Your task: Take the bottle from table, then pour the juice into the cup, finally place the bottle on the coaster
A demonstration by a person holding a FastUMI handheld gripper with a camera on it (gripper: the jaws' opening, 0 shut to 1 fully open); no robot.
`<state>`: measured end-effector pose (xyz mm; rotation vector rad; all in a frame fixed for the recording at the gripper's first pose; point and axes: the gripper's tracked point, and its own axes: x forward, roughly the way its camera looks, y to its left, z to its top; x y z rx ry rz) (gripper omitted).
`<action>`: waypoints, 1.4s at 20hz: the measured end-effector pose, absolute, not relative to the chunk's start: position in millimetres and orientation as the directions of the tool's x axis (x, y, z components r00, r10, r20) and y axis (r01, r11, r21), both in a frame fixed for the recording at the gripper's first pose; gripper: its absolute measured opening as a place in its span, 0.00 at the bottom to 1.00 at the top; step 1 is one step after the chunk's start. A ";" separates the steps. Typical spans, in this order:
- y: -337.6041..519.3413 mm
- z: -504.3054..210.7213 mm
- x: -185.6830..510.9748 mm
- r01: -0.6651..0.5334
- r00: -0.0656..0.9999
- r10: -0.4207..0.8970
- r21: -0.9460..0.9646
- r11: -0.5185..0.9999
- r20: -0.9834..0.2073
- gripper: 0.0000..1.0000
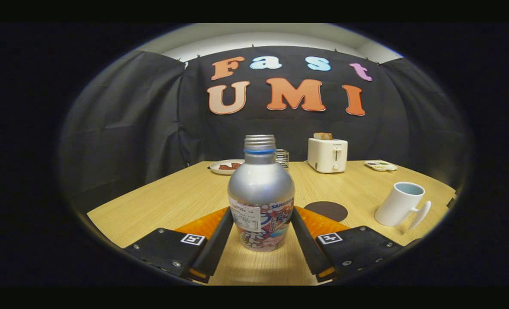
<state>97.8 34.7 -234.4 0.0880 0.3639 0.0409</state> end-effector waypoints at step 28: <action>-43.1 -189.0 114.2 0.186 0.955 0.045 0.707 0.682 -0.294 0.75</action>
